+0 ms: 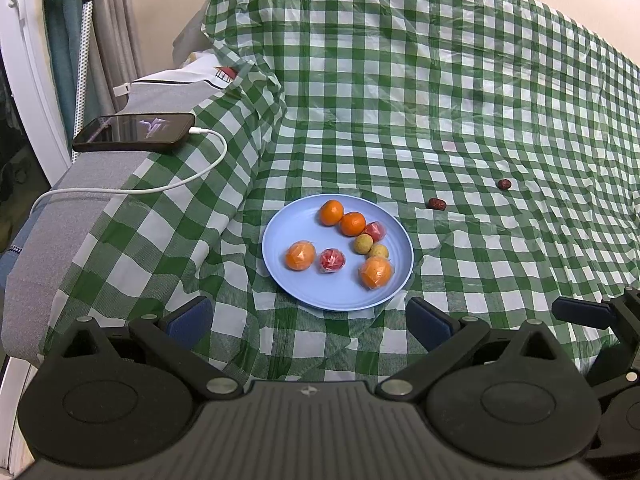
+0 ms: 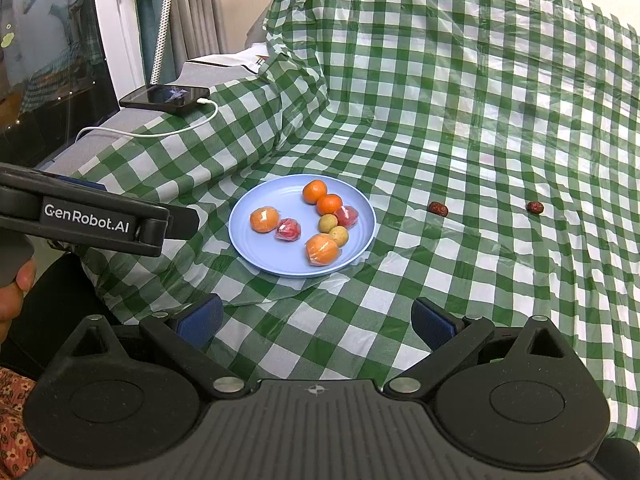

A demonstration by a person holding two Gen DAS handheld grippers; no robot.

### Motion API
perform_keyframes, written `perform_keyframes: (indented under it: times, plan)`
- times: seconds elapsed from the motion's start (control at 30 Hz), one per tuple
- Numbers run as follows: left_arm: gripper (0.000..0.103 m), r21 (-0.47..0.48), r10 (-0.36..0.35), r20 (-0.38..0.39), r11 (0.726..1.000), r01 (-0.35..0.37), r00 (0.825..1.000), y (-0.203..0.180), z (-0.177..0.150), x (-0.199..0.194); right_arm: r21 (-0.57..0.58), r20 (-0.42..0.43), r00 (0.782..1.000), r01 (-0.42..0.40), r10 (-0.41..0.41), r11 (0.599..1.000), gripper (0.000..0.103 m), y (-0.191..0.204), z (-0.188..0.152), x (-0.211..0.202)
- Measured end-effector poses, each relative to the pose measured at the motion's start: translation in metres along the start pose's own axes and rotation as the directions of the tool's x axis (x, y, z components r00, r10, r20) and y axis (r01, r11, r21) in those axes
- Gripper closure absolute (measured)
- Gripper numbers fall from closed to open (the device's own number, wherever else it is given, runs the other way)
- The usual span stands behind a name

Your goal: Organize fruits

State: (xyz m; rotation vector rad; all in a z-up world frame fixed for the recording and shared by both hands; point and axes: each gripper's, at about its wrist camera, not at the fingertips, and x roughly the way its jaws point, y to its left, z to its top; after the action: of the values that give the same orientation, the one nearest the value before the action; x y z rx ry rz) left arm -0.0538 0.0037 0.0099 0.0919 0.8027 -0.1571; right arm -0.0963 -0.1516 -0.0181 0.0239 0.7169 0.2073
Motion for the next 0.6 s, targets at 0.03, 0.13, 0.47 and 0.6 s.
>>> perform_keyframes:
  times: [0.03, 0.13, 0.47, 0.6]
  plan:
    - [0.0, 0.0, 0.001, 0.0, 1.0, -0.001, 1.0, 0.0, 0.0, 0.0, 0.003, 0.0, 1.0, 0.0, 0.0, 1.0, 0.003, 0.0, 0.0, 0.001]
    - [0.0, 0.004, 0.003, -0.001, 1.0, -0.003, 1.0, -0.002, 0.001, 0.001, 0.016, 0.002, 1.0, 0.007, -0.007, 1.0, 0.003, -0.003, 0.0, 0.004]
    - [0.0, 0.042, -0.014, -0.011, 0.999, 0.015, 1.0, -0.02, 0.027, 0.026, 0.092, 0.025, 0.989, 0.14, -0.142, 0.986, 0.003, -0.052, 0.0, 0.016]
    - [0.0, 0.063, -0.046, -0.025, 0.997, 0.048, 0.999, -0.041, 0.05, 0.048, 0.13, 0.023, 0.976, 0.213, -0.218, 0.968, 0.003, -0.092, 0.004, 0.028]
